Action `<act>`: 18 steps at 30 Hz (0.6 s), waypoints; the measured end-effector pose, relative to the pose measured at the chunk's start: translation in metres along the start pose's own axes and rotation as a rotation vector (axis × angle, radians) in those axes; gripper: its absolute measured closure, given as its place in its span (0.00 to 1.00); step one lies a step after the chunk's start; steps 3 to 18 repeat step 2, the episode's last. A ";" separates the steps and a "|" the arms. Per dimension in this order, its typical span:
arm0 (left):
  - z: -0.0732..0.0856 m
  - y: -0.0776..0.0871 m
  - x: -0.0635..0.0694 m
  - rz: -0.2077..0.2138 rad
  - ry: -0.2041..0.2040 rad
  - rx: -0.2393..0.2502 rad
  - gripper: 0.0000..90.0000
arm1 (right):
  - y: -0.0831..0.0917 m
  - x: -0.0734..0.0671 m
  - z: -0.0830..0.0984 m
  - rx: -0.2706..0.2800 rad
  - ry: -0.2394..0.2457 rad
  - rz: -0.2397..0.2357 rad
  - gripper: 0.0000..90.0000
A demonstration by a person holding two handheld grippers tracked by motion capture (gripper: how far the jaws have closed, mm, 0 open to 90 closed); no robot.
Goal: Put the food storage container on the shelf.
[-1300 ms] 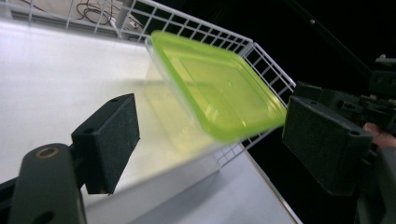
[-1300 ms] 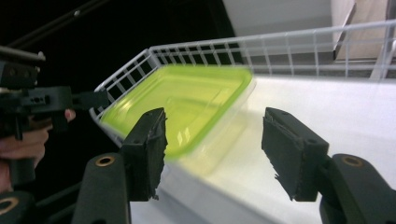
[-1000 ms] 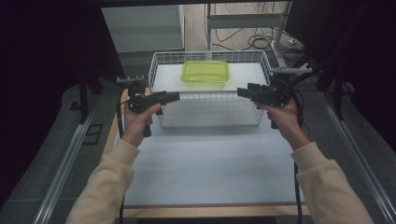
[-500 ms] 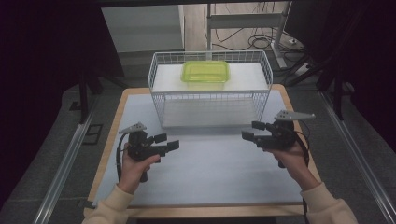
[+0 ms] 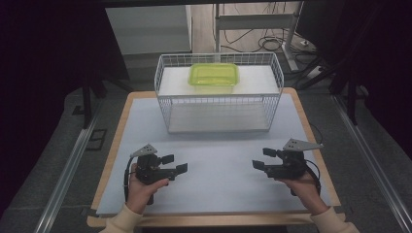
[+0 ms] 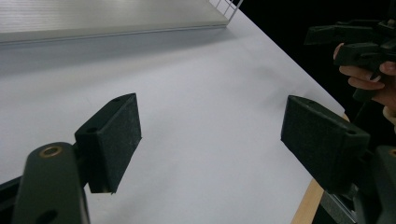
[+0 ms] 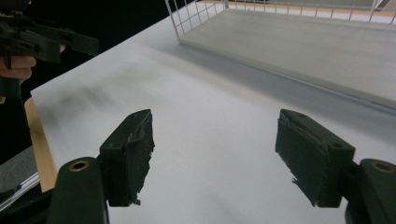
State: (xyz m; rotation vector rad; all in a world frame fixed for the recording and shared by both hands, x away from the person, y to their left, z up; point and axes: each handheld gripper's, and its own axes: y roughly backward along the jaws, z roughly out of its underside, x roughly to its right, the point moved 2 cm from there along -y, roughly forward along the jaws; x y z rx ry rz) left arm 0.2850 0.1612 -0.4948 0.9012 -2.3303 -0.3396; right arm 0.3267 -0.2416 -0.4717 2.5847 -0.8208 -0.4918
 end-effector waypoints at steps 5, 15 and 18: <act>0.001 0.001 0.000 -0.001 0.000 0.004 0.22 | 0.002 0.001 0.002 0.015 0.007 0.012 0.29; 0.001 0.001 0.000 -0.001 0.000 0.004 0.22 | 0.002 0.001 0.002 0.015 0.007 0.012 0.29; 0.001 0.001 0.000 -0.001 0.000 0.004 0.22 | 0.002 0.001 0.002 0.015 0.007 0.012 0.29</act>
